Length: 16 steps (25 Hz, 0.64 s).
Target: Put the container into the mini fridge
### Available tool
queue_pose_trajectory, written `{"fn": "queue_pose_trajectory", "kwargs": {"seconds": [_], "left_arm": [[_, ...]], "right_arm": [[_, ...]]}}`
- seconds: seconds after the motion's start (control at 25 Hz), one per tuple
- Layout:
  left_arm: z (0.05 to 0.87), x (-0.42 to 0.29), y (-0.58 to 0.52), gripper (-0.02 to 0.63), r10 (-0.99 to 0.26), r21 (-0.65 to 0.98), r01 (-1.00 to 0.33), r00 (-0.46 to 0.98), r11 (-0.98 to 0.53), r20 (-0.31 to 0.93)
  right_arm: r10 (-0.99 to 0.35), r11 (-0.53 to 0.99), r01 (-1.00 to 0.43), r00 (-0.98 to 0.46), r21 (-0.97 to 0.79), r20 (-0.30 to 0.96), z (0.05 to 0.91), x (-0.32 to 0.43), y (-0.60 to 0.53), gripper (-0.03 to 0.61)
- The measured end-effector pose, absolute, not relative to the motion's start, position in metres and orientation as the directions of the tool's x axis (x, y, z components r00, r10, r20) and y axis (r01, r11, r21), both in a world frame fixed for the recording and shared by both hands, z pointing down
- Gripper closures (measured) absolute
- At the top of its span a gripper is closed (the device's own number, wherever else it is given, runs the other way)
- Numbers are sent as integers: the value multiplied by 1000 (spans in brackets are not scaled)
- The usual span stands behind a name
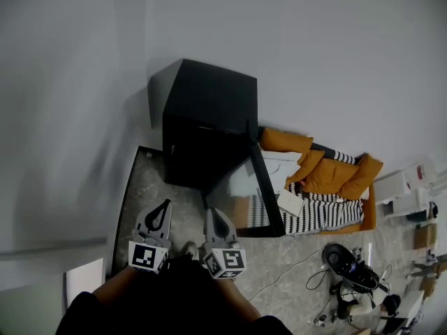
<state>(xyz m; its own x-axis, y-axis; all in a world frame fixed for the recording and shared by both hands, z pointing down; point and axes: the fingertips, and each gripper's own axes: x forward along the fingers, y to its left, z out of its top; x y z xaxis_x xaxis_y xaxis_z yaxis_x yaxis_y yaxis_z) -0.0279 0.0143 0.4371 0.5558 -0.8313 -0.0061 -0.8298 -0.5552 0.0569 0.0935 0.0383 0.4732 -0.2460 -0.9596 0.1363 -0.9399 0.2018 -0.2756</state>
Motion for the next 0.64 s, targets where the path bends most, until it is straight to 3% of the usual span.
{"fn": "queue_pose_trajectory", "kwargs": {"seconds": [0.64], "left_arm": [[439, -24, 3, 609, -826, 87, -823, 564, -561, 2]], "right_arm": [[-958, 214, -941, -255, -263, 132, 473, 94, 24, 577]]}}
